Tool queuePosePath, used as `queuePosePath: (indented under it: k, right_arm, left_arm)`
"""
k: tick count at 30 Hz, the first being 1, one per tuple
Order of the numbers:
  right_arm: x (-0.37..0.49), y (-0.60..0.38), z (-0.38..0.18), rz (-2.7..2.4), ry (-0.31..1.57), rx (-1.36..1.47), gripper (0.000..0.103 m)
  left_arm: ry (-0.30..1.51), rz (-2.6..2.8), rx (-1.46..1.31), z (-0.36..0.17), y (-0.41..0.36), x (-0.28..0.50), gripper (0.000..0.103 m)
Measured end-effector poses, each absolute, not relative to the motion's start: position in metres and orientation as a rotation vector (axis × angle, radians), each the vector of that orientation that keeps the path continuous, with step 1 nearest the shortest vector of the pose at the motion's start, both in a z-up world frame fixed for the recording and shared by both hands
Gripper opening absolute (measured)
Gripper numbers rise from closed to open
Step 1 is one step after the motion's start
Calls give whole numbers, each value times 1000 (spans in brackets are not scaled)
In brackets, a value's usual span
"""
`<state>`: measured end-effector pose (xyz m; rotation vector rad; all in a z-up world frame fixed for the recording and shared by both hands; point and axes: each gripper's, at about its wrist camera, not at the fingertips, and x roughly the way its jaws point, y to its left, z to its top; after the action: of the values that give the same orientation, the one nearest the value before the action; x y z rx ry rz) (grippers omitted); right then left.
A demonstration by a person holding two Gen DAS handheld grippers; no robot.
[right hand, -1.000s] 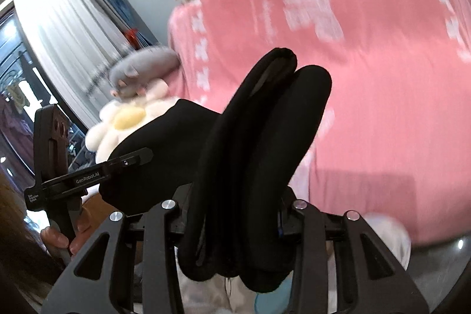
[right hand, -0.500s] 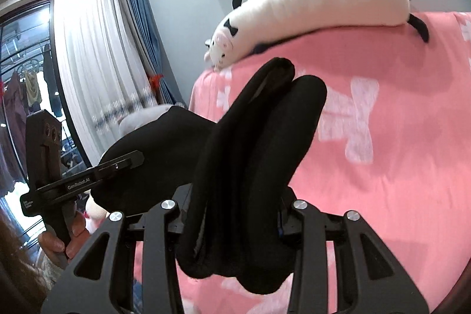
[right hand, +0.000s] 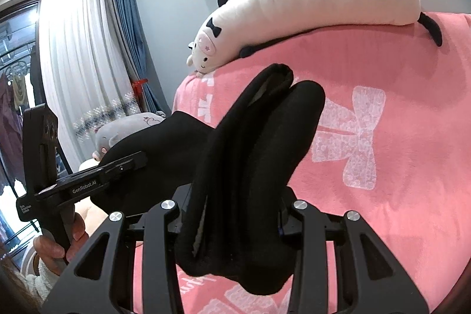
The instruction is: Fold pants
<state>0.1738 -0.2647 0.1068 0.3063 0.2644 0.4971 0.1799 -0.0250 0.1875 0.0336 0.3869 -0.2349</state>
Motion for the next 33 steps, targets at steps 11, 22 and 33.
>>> queuePosePath:
  k: [11,22,33]
  right_arm:
    - [222,-264,78,491,310,342,37]
    - [277,-274,22,480,382,409,37]
    - [301,-322,-120,95,600,338,62]
  left_arm:
    - [426,-204,47,170,-28,226,18]
    - [481,-203,47,122,-27,284,18]
    - [829,-10,-3,-33,31,360,52]
